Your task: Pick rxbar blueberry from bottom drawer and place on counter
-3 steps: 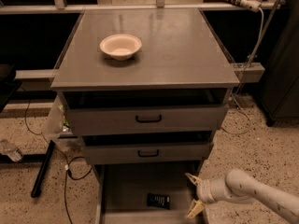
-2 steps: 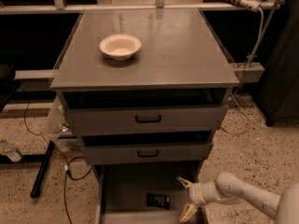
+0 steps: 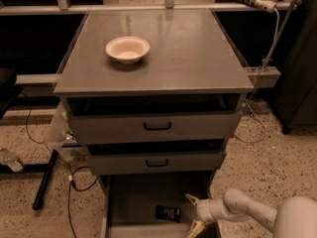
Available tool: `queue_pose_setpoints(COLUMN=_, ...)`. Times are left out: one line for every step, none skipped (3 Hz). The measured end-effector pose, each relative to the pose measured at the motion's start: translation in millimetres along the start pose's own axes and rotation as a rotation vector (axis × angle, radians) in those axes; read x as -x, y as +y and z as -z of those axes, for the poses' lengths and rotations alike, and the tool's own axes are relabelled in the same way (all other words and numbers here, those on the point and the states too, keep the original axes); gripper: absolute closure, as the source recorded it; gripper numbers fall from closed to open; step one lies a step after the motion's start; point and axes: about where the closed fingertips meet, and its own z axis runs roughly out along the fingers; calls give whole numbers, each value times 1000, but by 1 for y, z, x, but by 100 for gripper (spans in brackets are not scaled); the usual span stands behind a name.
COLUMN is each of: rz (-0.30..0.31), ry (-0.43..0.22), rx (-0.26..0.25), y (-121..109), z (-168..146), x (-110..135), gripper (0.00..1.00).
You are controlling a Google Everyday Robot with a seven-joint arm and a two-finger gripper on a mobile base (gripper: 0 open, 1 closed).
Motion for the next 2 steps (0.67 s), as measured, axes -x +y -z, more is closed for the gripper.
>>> queue_pose_setpoints(rz=11, ry=-8, rx=-23, y=-7, z=-13, x=5, gripper=0)
queue_pose_setpoints(rz=7, ry=-15, rx=-39, y=-20, z=-37, x=8, gripper=0)
